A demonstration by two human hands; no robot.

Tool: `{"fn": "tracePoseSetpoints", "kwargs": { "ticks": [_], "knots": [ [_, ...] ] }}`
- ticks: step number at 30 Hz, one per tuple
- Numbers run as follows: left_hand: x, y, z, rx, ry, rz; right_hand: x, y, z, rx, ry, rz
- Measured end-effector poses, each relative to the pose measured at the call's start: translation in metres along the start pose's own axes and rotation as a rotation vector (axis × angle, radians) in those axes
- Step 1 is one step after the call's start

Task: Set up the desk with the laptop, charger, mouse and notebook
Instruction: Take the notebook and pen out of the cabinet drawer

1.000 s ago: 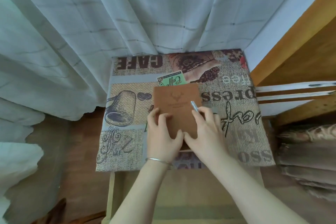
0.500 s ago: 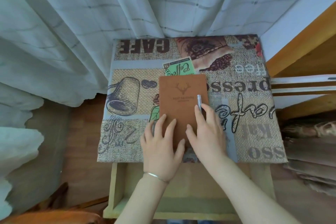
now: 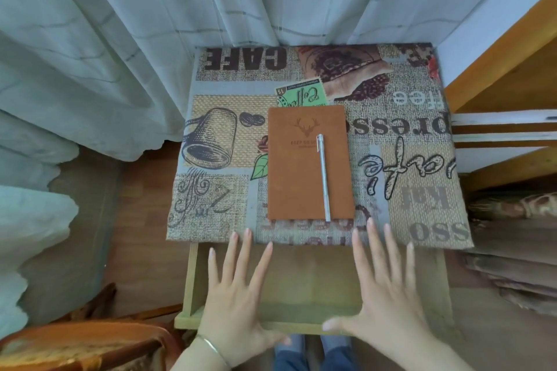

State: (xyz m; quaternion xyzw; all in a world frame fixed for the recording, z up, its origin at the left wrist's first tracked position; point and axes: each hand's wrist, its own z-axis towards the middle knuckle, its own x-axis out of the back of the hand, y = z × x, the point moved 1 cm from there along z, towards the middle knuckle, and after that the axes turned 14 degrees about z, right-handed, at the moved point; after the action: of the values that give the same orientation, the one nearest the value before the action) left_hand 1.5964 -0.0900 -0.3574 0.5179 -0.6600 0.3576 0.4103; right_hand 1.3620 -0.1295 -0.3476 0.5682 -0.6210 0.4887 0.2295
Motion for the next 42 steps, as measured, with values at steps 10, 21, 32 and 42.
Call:
{"fn": "tracePoseSetpoints", "kwargs": {
  "ticks": [10,21,32,42],
  "knots": [
    [-0.018,0.014,0.004,0.048,-0.027,0.18,-0.037,0.017,-0.01,0.136,-0.067,-0.177],
    [-0.003,0.002,0.032,0.163,0.295,0.125,-0.017,0.029,0.022,0.091,0.186,-0.095],
    [-0.017,-0.001,0.066,0.387,0.585,0.158,-0.018,0.026,0.06,0.033,0.551,-0.088],
    [0.047,0.0,0.049,0.324,0.351,-0.205,0.051,-0.002,0.045,-0.048,0.427,0.37]
  ]
}}
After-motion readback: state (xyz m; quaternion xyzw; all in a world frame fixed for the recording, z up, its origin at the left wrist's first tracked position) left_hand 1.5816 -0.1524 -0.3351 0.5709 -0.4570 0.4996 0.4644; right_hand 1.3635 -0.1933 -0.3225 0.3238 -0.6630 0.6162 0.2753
